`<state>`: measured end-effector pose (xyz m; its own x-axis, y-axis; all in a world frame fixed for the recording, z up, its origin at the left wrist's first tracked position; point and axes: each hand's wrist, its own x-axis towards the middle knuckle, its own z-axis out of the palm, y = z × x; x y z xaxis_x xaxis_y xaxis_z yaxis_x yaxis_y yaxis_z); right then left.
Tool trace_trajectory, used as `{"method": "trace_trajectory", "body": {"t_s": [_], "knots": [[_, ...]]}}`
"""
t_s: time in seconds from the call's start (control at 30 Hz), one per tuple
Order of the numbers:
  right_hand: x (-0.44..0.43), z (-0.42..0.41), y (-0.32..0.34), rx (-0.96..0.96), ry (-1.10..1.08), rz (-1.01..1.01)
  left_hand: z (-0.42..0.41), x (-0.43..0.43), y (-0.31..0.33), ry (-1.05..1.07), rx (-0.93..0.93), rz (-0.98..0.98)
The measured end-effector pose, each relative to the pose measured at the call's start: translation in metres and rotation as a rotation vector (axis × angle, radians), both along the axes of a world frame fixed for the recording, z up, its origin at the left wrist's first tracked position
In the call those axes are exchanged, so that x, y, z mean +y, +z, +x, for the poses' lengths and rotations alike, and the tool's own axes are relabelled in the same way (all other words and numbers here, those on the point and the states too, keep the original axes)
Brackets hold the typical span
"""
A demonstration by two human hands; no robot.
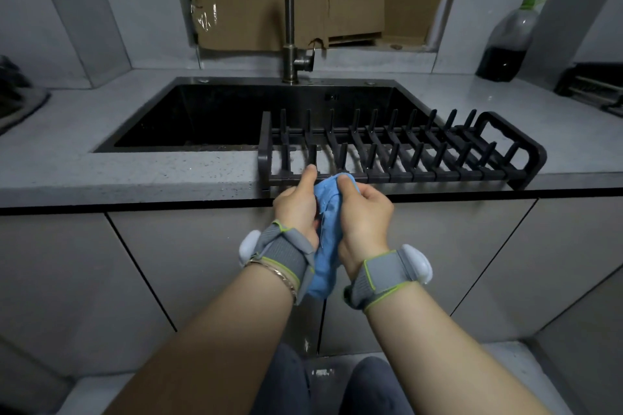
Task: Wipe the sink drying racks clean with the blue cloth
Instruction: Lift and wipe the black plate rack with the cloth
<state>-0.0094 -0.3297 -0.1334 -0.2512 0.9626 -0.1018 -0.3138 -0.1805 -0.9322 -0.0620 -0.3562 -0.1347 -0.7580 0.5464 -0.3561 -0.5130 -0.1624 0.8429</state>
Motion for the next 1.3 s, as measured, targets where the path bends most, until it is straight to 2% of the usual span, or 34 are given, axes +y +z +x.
{"method": "trace_trajectory", "body": {"t_s": [0.23,0.43,0.57,0.77,0.97,1.17,1.3], "knots": [[0.004,-0.002,-0.006,-0.011,-0.077,-0.042,-0.001,0.004,-0.002,0.067,0.047,-0.007],[0.002,-0.004,-0.006,-0.060,0.001,-0.012,-0.002,0.001,-0.001,0.062,0.053,-0.005],[0.006,0.001,-0.004,0.001,-0.019,-0.054,-0.001,0.001,-0.002,0.070,0.076,-0.042],[0.010,0.007,-0.005,-0.144,0.035,0.125,0.000,0.000,-0.001,0.080,0.078,-0.044],[0.007,0.012,-0.003,-0.170,0.066,0.162,0.003,-0.002,0.003,0.107,0.075,-0.042],[0.018,0.037,-0.002,-0.007,-0.205,0.173,0.008,-0.007,0.008,0.063,0.113,-0.068],[0.033,0.049,-0.005,-0.124,-0.254,0.319,0.010,-0.008,0.009,0.066,0.119,-0.065]]}}
